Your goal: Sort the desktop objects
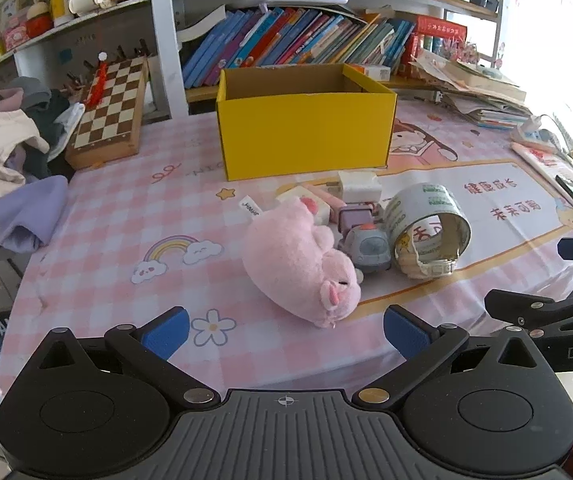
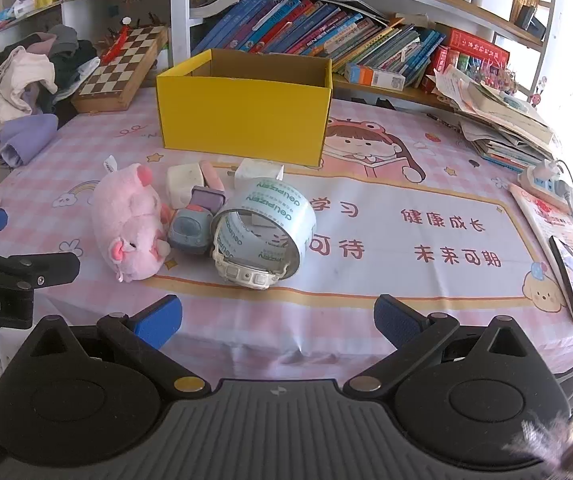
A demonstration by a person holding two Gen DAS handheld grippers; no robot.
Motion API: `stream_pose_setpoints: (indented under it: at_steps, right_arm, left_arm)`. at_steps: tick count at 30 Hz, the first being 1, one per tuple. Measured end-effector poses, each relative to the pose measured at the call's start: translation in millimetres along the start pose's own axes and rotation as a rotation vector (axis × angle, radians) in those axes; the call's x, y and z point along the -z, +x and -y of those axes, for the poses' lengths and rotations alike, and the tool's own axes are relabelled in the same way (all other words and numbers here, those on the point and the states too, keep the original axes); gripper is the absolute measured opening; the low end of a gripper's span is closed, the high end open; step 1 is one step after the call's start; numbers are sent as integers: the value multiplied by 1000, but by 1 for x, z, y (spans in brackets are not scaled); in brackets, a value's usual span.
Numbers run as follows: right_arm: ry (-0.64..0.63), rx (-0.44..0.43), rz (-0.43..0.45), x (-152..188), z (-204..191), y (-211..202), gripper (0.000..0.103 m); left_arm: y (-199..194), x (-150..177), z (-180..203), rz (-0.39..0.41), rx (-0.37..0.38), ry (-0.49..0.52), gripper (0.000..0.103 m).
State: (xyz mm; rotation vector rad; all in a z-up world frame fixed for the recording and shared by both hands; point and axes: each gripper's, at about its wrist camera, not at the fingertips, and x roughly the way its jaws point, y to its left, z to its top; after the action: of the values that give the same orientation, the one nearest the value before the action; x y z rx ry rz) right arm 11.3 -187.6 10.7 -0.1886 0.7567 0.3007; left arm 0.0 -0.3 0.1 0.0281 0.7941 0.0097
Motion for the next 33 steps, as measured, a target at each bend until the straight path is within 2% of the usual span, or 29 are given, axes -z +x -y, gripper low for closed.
stream_pose_setpoints:
  at_steps: [5, 11, 33]
  right_arm:
    - [0, 1, 0, 0, 0, 0, 103]
    - [0, 1, 0, 0, -2, -1, 103]
    - [-6, 3, 1, -2, -3, -1, 103]
  left_arm:
    - [-2, 3, -2, 21, 10, -5, 103]
    - [-1, 0, -2, 1, 8, 0, 103]
    - [0, 1, -3, 5, 6, -3, 103]
